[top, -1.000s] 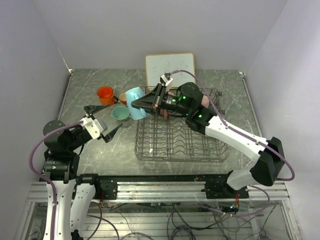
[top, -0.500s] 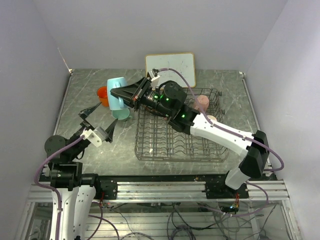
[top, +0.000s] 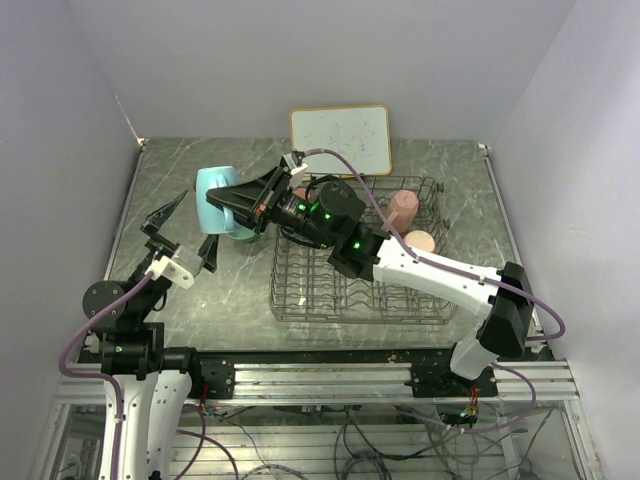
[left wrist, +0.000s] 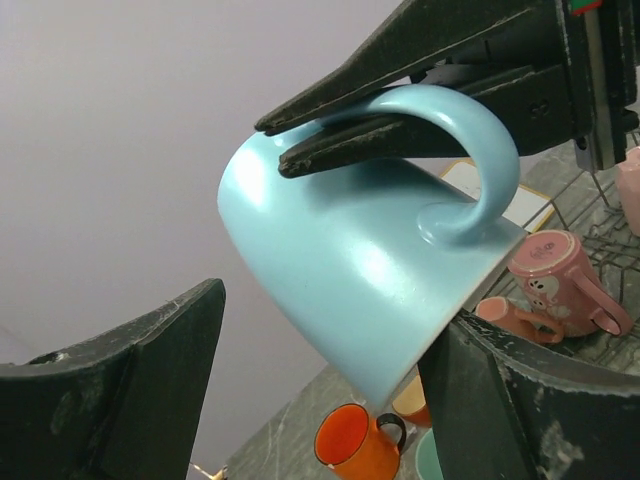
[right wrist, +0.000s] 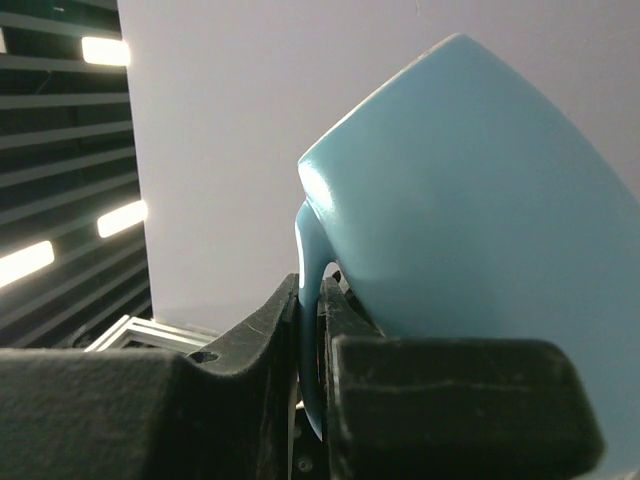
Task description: Unload the cups from the dish rack
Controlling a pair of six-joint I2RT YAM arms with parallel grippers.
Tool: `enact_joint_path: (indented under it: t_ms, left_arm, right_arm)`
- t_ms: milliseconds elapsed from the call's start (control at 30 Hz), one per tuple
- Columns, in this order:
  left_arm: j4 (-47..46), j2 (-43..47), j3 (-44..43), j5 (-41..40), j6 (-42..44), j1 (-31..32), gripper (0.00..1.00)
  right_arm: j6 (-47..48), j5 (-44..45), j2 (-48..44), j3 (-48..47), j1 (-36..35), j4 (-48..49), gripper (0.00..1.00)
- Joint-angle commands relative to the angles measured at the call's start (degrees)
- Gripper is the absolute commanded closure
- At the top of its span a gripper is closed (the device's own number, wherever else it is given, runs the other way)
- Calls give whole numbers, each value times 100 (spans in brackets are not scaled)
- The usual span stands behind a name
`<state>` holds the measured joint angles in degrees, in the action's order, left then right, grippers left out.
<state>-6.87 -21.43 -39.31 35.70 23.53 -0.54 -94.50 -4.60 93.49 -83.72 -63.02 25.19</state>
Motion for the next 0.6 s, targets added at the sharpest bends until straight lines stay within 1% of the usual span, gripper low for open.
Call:
enact_joint_path:
  t_ms: [0, 67, 133, 167, 200, 233, 300, 500, 533, 567]
  left_arm:
    - [-484, -1, -64, -350, 122, -17, 17]
    - [-536, -8, -59, -350, 102, -17, 21]
    - [-533, -40, -89, -286, 104, -17, 28]
    - [-559, -57, -94, -269, 100, -17, 34]
    - [-587, -72, -94, -266, 107, -17, 47]
    - [-613, -72, -94, -266, 119, -17, 56]
    - [-567, -74, -130, -238, 233, -17, 67]
    - [-333, -79, -212, -178, 583, -17, 89]
    - [-278, -75, -236, -211, 596, -17, 92]
    - [-170, -106, -281, -236, 634, -17, 93]
  right_arm:
    - [-135, 111, -186, 125, -70, 604, 100]
    - [-227, -3, -139, 179, -84, 711, 100]
    - [-293, -153, -66, 173, -83, 760, 100]
    - [-276, -193, -47, 164, -82, 733, 100]
    - [-259, -232, -52, 163, -80, 690, 100]
    - [-243, -249, -55, 182, -79, 661, 100]
    - [-235, -285, -76, 258, -81, 682, 100]
    - [-105, -664, -11, 183, -28, 484, 100]
    - [-51, -737, 14, 162, 4, 445, 95]
    - [13, -844, 26, 126, 52, 345, 89]
